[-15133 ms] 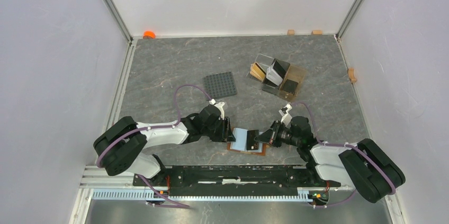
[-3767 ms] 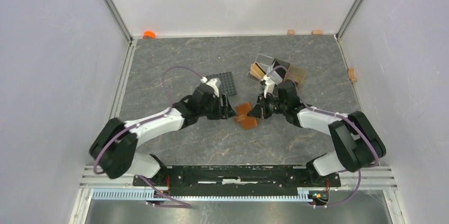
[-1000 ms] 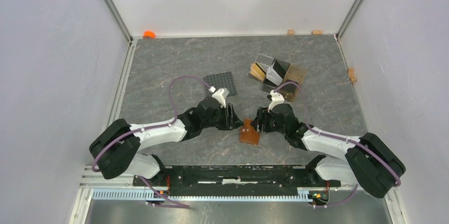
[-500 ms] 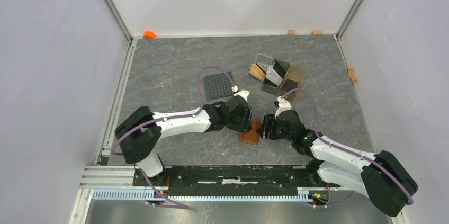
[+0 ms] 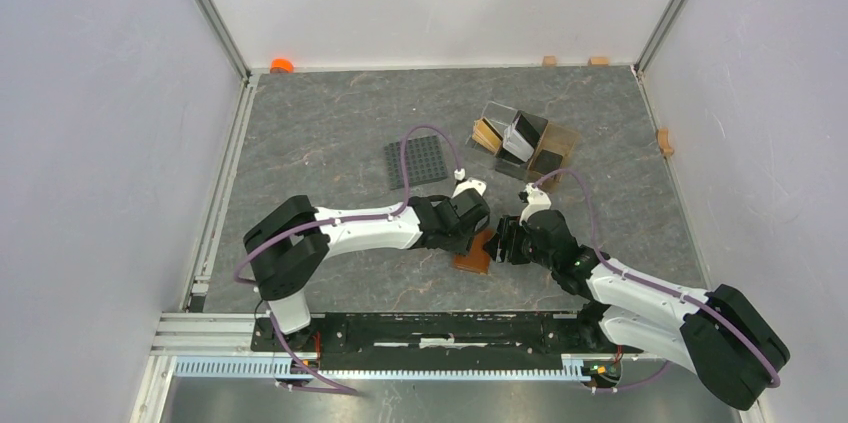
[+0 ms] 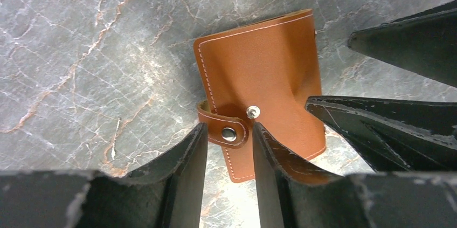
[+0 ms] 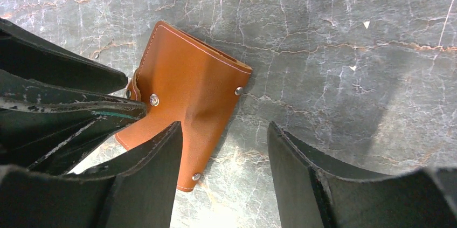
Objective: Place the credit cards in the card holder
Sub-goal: Close the card holder at the center of the board.
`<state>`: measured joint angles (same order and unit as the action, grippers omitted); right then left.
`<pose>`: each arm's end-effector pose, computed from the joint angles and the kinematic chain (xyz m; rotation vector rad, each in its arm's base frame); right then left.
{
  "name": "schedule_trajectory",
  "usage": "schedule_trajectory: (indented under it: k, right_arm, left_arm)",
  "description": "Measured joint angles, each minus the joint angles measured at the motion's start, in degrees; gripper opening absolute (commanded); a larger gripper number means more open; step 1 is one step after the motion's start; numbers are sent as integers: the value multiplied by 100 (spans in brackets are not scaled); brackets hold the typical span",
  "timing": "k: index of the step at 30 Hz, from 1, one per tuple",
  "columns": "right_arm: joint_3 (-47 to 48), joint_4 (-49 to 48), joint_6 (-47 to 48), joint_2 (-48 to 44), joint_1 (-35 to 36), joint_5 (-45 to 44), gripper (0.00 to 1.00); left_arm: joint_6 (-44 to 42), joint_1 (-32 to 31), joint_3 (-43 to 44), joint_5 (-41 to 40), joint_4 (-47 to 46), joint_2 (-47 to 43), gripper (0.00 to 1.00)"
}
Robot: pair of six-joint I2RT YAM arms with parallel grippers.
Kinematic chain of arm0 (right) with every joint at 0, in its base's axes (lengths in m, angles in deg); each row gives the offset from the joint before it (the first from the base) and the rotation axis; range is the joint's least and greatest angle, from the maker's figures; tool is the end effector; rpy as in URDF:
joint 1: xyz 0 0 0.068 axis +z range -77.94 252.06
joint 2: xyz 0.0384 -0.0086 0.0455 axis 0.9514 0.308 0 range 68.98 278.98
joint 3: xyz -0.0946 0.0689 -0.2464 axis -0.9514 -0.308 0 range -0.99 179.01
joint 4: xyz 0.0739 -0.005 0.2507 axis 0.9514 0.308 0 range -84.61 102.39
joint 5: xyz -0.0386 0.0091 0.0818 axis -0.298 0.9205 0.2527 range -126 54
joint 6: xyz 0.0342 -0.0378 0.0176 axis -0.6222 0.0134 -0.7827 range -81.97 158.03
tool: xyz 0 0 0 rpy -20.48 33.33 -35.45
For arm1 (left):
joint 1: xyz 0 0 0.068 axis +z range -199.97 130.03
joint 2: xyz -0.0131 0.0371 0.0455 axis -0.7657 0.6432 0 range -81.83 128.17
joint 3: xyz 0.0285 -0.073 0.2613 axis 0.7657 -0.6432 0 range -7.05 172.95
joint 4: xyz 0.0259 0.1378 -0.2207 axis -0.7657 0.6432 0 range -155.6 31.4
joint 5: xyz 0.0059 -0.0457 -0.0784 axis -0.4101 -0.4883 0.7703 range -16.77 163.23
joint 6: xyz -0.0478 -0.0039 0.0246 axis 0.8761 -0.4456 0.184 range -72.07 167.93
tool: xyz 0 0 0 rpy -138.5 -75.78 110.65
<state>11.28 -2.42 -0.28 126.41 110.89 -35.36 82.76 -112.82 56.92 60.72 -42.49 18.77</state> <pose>0.1402 0.1133 0.1381 -0.0171 2.3288 0.7285 0.1692 -0.3130 0.1809 0.5574 2.5538 -0.3433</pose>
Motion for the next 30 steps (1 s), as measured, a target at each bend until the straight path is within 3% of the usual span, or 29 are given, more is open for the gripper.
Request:
schedule_trajectory:
  k: [10, 30]
  right_arm:
    - [-9, -39, -4, 13, 0, 44, 64]
    - [-11, -179, -44, 114, 0, 83, 64]
  left_arm:
    - [-125, -114, 293, -304, 382, 177, 38]
    - [-243, -216, 328, -859, 555, 179, 21]
